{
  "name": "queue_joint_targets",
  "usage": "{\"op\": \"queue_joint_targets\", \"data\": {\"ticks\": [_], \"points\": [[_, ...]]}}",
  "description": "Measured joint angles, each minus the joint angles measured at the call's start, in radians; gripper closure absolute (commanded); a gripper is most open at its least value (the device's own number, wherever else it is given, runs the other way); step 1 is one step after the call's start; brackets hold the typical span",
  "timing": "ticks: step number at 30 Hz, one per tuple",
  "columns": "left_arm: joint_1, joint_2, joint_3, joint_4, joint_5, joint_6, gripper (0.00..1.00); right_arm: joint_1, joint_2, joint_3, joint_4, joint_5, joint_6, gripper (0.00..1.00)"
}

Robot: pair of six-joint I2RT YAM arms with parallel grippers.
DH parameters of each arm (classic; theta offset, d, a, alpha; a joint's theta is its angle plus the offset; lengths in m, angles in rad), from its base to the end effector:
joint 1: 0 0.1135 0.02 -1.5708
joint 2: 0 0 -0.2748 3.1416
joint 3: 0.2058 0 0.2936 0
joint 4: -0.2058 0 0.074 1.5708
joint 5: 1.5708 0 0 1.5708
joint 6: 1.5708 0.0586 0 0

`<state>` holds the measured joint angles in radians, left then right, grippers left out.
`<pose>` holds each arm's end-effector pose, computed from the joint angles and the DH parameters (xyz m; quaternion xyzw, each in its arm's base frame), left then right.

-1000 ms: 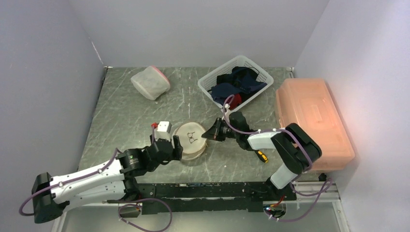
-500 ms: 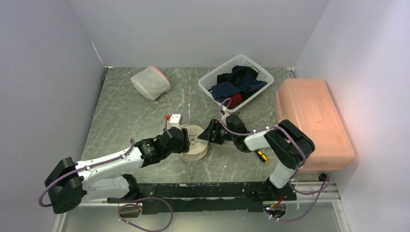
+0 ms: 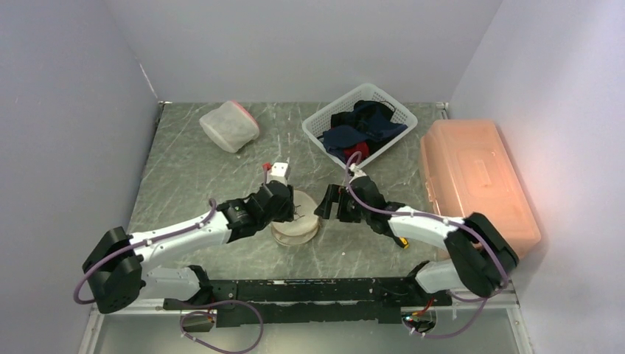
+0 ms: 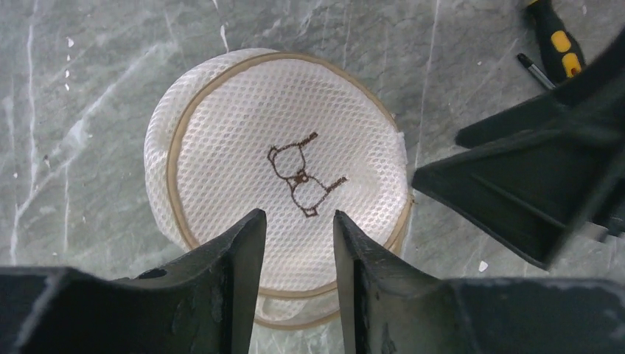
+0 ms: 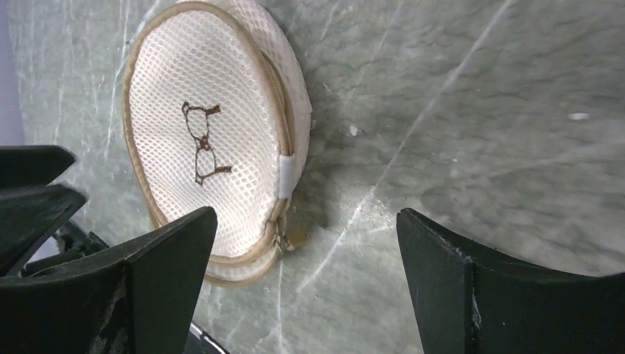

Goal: Unzip the laundry bag and remove the bra
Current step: Move the laundry bag to the center of the board.

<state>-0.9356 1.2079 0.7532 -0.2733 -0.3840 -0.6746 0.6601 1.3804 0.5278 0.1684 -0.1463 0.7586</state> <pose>0.1973 -0.2307 0.2127 0.0392 0.8983 -0.1688 0.4038 0.2353 0.1935 0.1230 0.0131 0.9014 0.3287 0.2816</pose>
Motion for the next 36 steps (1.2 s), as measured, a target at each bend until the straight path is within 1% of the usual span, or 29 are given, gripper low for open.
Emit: {"op": "queue_joint_targets", "data": {"ticks": [3,4,5,9,13,19,25,29,33,36], "points": [[0.000,0.068,0.025,0.022,0.017,0.028,0.89,0.003,-0.113,-0.019,-0.059,0.057,-0.024,0.08],[0.000,0.103,0.037,0.026,0.023,0.035,0.95,0.003,-0.150,-0.029,-0.066,0.068,-0.030,0.09],[0.000,0.142,0.050,0.028,0.027,0.040,0.97,0.003,-0.200,-0.045,-0.072,0.079,-0.037,0.10],[0.001,0.282,0.074,0.025,0.027,0.049,0.97,0.007,-0.330,-0.091,-0.085,0.098,-0.058,0.12],[0.001,0.338,0.074,0.016,0.012,0.032,0.97,0.015,-0.388,-0.132,-0.102,0.105,-0.063,0.12],[0.008,0.386,0.073,0.018,-0.013,-0.003,0.97,0.021,-0.411,-0.166,-0.122,0.113,-0.063,0.12],[0.010,0.388,0.069,0.017,-0.035,-0.026,0.97,0.023,-0.446,-0.171,-0.131,0.121,-0.063,0.12],[0.023,0.379,0.068,-0.013,-0.060,-0.039,0.97,0.023,-0.467,-0.179,-0.138,0.124,-0.063,0.11],[0.100,0.356,0.064,-0.084,-0.070,-0.087,0.97,0.023,-0.490,-0.193,-0.146,0.144,-0.064,0.11],[0.193,0.328,0.053,-0.150,-0.076,-0.142,0.97,0.023,-0.501,-0.197,-0.152,0.153,-0.063,0.11]]}}
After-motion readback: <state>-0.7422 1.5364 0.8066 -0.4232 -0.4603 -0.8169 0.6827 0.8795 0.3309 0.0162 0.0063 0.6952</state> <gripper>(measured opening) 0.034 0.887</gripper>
